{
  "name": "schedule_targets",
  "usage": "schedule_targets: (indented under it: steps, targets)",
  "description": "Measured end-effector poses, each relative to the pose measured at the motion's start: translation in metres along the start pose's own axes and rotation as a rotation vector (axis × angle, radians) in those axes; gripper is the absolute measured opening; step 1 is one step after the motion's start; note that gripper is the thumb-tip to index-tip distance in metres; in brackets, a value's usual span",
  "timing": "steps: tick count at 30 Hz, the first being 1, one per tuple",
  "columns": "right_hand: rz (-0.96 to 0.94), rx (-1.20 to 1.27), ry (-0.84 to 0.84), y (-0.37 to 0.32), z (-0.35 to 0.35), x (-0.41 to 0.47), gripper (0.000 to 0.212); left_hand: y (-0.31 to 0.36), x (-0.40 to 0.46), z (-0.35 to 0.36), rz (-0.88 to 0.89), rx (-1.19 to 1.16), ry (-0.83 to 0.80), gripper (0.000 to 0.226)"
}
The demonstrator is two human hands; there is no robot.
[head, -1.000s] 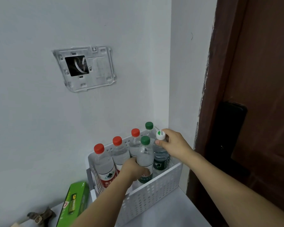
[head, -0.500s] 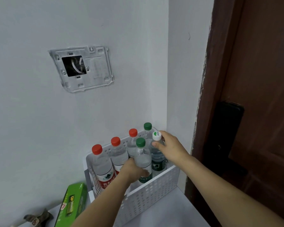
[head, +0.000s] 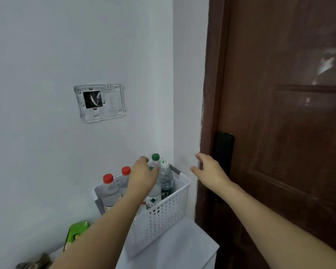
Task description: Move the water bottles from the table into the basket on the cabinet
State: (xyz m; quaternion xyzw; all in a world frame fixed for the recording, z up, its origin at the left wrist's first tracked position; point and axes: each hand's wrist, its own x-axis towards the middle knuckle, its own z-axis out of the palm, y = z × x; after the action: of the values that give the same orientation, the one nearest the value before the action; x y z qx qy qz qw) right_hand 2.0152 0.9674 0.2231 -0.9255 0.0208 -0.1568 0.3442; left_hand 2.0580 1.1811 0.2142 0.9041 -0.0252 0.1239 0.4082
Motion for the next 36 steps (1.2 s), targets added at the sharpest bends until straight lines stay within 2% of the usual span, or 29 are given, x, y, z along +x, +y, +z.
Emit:
schedule_targets:
  steps: [3,8,16,21,31,36]
  targets:
    - [0.038,-0.036,0.079,-0.009,-0.034,-0.036,0.058,0.034,-0.014,-0.016,0.228,-0.010,0.032,0.045]
    - [0.105,-0.183,0.219,-0.020,-0.095,-0.098,0.057,0.086,-0.032,-0.022,0.614,0.165,-0.008,0.051]
    - [0.236,-0.389,0.395,-0.031,-0.189,-0.220,0.057,0.159,-0.118,0.001,0.928,0.173,-0.120,0.057]
    - [0.292,-0.452,0.458,-0.028,-0.237,-0.304,0.057,0.210,-0.191,0.010,1.054,0.171,-0.094,0.056]
    - [0.374,-0.487,0.558,0.011,-0.348,-0.515,0.057,0.299,-0.399,0.034,1.144,0.131,-0.100,0.055]
    - [0.398,-0.454,0.547,0.031,-0.384,-0.603,0.055,0.328,-0.496,0.044,1.190,0.127,-0.138,0.054]
